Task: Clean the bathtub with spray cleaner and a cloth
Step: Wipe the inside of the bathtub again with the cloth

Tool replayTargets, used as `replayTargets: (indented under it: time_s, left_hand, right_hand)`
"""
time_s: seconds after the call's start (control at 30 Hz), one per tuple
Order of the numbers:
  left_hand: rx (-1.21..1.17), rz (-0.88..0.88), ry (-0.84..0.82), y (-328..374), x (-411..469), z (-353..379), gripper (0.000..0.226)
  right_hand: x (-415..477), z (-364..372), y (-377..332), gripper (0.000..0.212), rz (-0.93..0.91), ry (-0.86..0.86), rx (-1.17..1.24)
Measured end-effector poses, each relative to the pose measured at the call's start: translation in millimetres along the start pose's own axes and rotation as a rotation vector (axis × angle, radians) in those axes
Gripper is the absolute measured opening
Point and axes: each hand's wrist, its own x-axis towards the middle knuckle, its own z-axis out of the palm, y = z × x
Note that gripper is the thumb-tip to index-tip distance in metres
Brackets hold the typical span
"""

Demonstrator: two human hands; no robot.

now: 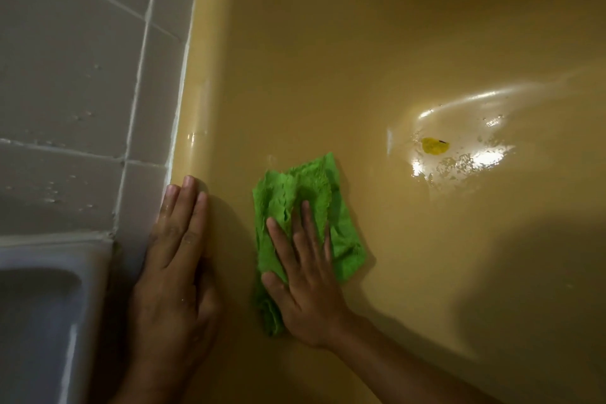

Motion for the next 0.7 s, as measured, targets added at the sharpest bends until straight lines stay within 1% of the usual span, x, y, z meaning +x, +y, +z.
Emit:
replayTargets:
  time_s: [0.07,0.17,0.23,0.33,0.47,0.53,0.63,0.7]
  left_hand:
    - [0.019,0.009,-0.011,0,4,-1,0.08]
    - [0.035,0.017,-0.03,0,10,-1,0.081]
    - [0.042,0.018,-0.039,0,13,-1,0.081]
    - [0.051,0.023,-0.05,0,19,-1,0.082]
    - [0.043,0.05,-0.047,-1,28,0,0.076]
    - [0.038,0.034,-0.047,0,32,1,0.076]
    - [0.038,0.031,-0.049,0,37,0,0.076]
    - [0.033,0.033,-0.042,0,40,1,0.077]
  right_hand:
    - [-16,5,13,0.064,0.006,-0.021,-0.024]
    - [-36,11,41,0.065,0.063,-0.042,-0.048]
    - [-44,13,63,0.066,0.148,-0.054,-0.058]
    - [-38,9,92,0.067,0.339,-0.082,-0.059]
    - [3,-6,114,0.072,0.509,-0.063,-0.104]
    - [37,-14,115,0.073,0.593,-0.026,-0.067]
    - [98,-31,103,0.062,0.675,0.019,0.035]
    - [135,-45,89,0.057,0.684,0.056,0.112]
